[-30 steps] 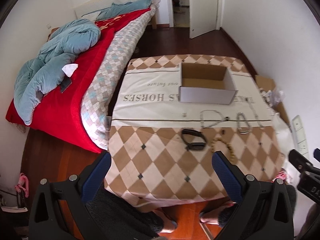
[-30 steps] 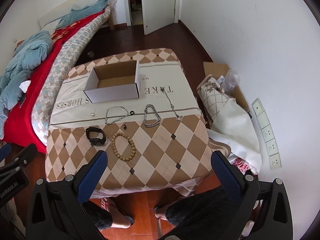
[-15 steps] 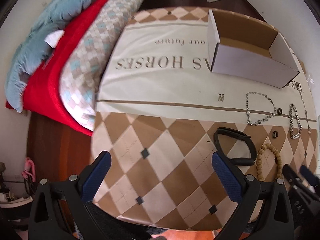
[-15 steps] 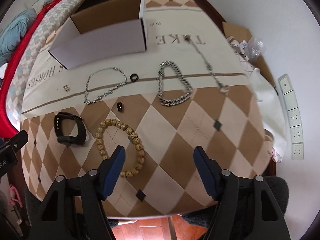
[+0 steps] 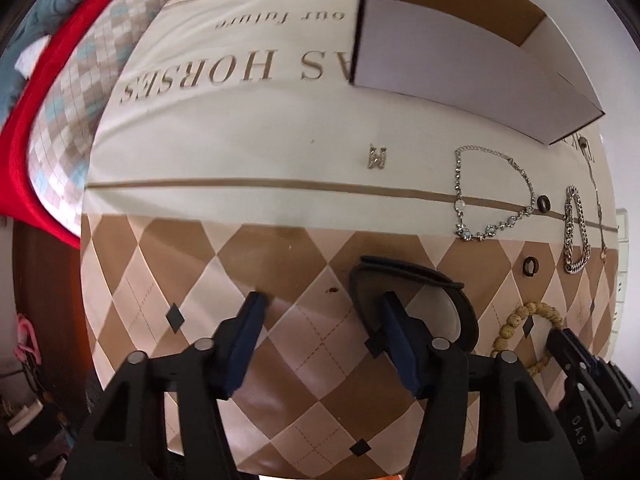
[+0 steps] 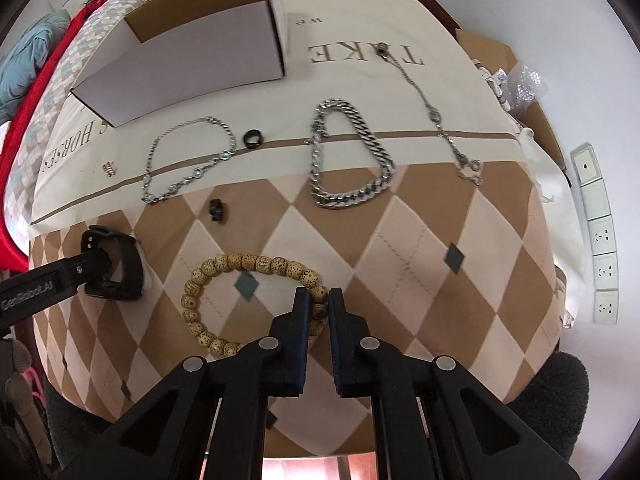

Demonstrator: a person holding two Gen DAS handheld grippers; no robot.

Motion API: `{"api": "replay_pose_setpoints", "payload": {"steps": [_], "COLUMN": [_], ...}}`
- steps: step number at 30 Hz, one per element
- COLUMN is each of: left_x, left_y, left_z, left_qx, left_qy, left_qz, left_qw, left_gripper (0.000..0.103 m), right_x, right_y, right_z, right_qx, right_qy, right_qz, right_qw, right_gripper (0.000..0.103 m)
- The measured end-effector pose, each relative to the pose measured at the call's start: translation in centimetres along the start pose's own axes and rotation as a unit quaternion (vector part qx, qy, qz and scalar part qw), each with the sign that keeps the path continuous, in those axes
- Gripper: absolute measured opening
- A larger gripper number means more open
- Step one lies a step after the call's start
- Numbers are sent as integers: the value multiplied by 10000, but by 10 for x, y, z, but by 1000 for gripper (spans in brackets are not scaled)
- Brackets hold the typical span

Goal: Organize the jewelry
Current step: 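Grasp the black watch band with the left gripper while the right grasps the wooden bead bracelet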

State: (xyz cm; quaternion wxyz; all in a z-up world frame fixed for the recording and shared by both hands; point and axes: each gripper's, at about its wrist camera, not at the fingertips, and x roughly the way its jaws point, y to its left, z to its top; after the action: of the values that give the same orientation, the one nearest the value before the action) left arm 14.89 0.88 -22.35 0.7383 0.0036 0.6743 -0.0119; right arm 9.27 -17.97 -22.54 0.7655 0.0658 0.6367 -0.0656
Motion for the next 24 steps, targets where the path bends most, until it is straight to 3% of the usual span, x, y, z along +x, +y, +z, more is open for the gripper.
{"api": "replay_pose_setpoints", "payload": {"steps": [2,3,6,13,19,24], "left_x": [-2,-3,-2,-7,-13,-37], "left_y": [-5,-7,-14,-27,-23,-29], "left_z": [0,0,0,-8,-11,-13], "left_qx": [129,202,426,710,712,677], "left_qy": [-72,-124,-239,-585,-698,-884], "left_qz": [17,23,189,772,813,680], "left_qw": [9999,9997,9986,9928,9917,9915], "left_gripper": [38,23,6,3,1,1], "right_x": [0,1,4,-2,-4,-24], "right_y": [-8,-10,-12,-10,-16,-11], "right_z": [-2,-1,-2,-4,-1,-1], "right_qx": [112,155,159,-111,-137,-67], "right_qy": [40,18,-88,-206,-216,-367], "right_qz": [63,123,88,-272,-261,108], "right_qw": [9999,9998,9998,9994,9993,9992], "right_gripper": [11,12,12,12,10,10]}}
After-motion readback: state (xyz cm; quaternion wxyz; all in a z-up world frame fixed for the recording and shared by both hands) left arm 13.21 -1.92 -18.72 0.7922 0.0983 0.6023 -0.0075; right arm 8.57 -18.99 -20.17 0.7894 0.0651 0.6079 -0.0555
